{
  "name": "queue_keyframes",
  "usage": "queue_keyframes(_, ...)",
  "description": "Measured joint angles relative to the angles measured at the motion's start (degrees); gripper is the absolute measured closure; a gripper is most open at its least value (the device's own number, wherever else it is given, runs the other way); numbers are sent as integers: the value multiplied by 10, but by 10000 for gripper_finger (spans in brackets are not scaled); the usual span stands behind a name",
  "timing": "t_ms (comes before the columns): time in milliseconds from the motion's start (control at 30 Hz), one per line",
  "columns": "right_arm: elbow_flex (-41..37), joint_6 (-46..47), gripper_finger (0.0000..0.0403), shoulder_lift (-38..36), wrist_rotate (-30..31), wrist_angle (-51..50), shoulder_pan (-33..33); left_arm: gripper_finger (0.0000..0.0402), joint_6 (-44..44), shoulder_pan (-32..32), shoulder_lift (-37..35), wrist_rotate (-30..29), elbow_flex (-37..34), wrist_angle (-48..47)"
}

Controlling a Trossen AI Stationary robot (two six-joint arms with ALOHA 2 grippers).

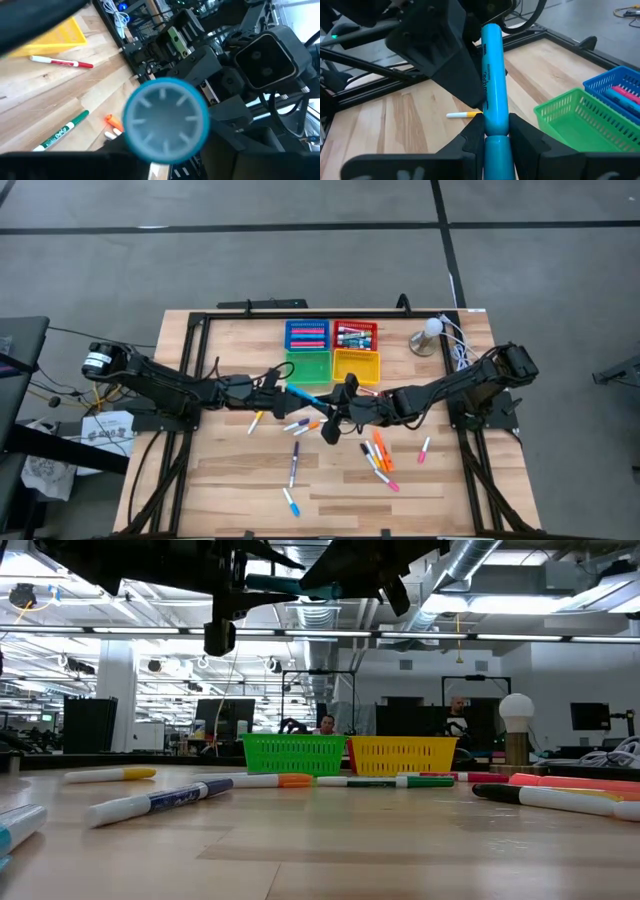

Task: Pick & Place Markers
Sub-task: Put the blue highlighter into the blue bin

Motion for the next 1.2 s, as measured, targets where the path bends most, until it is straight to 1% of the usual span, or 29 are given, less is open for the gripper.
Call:
queue_keyframes(200,0,-1,340,0,1,1,0,319,1,0,0,-22,0,0)
queue_keyframes(333,0,-1,340,0,2,1,0,333,13,0,0,-26,0,1)
queue_keyframes(600,0,-1,340,0,1,1,0,323,22,0,0,-29,0,3)
queue_keyframes(967,-1,-1,340,0,-9,17,0,321,31,-2,-1,-52,-1,9)
queue_keyframes(1100,-1,-1,340,0,-9,22,0,313,45,-2,-1,-60,-1,16)
queue_keyframes(1200,0,-1,340,0,-36,29,1,299,51,-1,-2,-71,1,36)
